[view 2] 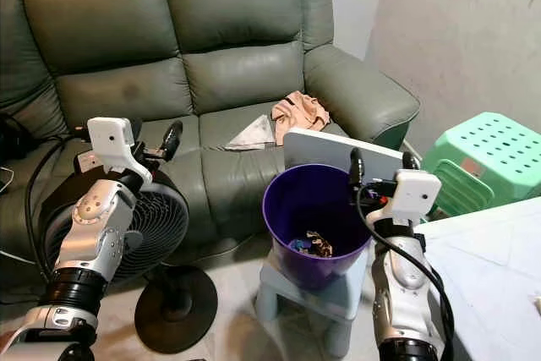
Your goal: Picking trash to rubbish bin
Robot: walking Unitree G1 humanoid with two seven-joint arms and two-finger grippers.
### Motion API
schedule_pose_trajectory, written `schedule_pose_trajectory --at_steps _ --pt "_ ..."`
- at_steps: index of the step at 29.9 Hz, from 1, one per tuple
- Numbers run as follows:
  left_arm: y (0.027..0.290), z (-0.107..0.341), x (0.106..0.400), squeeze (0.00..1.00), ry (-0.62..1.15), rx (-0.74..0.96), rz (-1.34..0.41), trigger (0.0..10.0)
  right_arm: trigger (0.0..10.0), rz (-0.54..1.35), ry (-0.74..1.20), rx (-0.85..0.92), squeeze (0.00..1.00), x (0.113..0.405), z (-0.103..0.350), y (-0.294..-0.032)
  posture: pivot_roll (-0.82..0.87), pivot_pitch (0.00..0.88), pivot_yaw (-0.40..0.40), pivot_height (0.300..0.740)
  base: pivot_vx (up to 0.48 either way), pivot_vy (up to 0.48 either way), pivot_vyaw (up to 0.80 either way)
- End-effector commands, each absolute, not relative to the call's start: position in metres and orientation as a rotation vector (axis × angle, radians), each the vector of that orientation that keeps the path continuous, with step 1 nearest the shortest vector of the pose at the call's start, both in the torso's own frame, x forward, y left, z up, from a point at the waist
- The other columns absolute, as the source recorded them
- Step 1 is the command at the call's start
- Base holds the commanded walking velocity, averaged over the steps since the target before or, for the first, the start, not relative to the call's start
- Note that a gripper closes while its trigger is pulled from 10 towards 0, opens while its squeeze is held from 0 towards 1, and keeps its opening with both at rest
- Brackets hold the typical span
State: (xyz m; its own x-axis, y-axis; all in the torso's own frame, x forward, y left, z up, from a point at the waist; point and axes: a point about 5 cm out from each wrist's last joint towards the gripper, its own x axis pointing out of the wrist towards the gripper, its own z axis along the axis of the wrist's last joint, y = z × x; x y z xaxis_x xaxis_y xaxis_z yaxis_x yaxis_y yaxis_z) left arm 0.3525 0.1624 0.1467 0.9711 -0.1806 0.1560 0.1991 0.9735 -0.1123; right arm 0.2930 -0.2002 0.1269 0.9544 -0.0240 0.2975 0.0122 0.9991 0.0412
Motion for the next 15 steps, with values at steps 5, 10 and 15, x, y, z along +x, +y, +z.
schedule_pose_trajectory --at_steps 5,10,15 --pt "0.159 0.148 0.355 0.00 -0.164 -0.140 -0.205 10.0 10.0 -0.017 -0.294 0.008 0.00 0.295 0.136 -0.202 -0.04 0.000 0.055 0.715 0.000 0.000 0.00" --pt "0.161 0.150 0.356 0.00 -0.176 -0.140 -0.194 10.0 10.0 -0.045 -0.237 -0.065 0.00 0.303 0.137 -0.210 -0.03 0.000 0.036 0.715 0.000 0.000 -0.11" --pt "0.163 0.148 0.356 0.00 -0.177 -0.121 -0.181 10.0 10.0 -0.040 -0.229 -0.073 0.00 0.306 0.138 -0.209 -0.03 0.000 0.032 0.715 0.000 0.000 -0.72"
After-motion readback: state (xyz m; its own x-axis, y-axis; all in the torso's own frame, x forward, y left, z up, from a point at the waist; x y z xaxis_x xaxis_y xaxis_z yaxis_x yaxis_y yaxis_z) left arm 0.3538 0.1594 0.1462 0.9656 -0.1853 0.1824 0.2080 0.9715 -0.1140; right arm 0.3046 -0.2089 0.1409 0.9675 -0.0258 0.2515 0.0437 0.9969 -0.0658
